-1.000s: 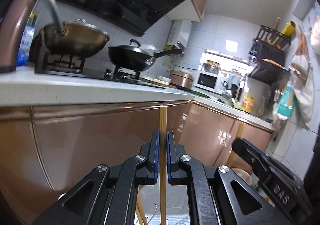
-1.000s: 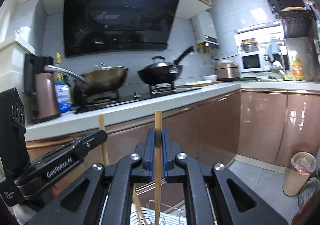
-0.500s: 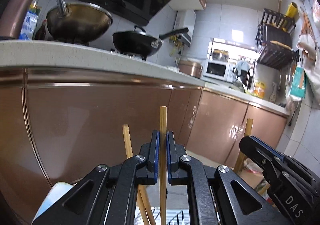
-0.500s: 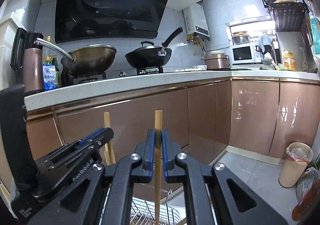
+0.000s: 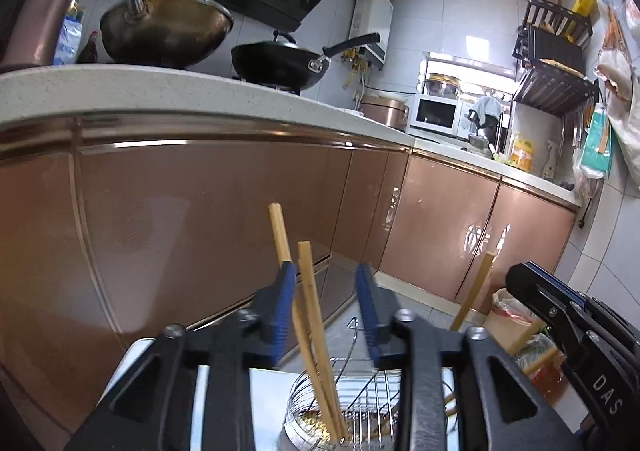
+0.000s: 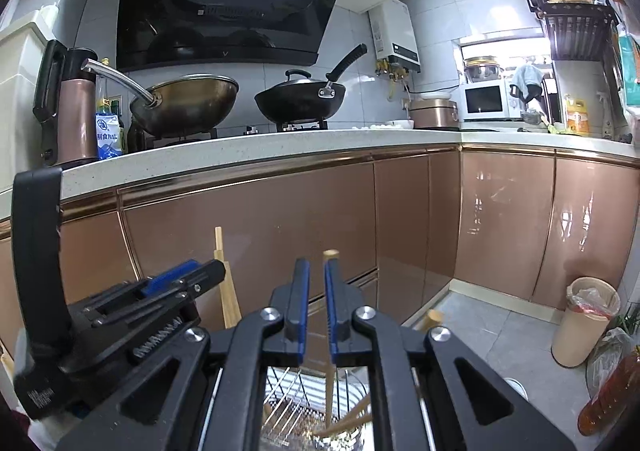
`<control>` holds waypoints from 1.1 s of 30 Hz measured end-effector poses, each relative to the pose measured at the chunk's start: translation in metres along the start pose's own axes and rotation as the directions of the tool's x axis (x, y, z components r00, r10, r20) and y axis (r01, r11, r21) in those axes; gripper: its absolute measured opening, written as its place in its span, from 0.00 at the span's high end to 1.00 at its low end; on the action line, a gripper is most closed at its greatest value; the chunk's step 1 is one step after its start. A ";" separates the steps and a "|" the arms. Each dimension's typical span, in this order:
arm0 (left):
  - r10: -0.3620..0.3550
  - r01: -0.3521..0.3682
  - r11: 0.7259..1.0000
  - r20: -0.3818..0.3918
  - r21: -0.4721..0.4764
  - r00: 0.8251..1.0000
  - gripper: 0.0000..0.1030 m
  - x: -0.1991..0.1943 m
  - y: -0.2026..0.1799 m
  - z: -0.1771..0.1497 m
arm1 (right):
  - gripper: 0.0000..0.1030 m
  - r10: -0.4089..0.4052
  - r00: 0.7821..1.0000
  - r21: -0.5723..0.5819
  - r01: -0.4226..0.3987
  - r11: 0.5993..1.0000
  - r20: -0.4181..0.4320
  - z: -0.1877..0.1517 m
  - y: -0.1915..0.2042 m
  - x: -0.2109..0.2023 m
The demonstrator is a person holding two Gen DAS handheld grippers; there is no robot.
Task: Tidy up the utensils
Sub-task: 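Withdraw both grippers and lower them toward the remaining chopsticks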
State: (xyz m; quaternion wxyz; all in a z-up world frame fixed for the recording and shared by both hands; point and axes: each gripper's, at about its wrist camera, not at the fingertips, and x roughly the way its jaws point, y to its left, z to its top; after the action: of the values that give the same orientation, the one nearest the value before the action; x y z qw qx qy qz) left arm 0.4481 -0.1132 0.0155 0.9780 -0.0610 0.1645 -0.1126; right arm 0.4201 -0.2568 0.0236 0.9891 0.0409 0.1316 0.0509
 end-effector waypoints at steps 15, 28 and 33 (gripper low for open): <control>0.092 -0.086 0.995 -0.123 0.053 0.988 0.64 -0.128 0.069 0.013 | 0.92 -0.016 0.999 -0.028 0.015 0.999 -0.034 0.020 0.007 -0.114; 0.150 -0.111 0.988 -0.521 0.105 0.840 0.55 -0.132 0.146 -0.067 | 0.92 0.085 0.873 0.013 -0.090 0.996 -0.481 -0.060 0.000 -0.093; 0.114 -0.073 0.993 -0.649 0.090 0.752 0.52 -0.113 0.155 -0.103 | 0.90 0.133 0.778 0.067 -0.117 0.991 -0.614 -0.096 -0.004 -0.069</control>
State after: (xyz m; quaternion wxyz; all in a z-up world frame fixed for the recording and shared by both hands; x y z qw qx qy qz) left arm 0.3405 0.0558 -0.0702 0.8652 0.0194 0.4942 -0.0825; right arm 0.3288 -0.2623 -0.0516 0.8858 0.0430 0.4447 0.1252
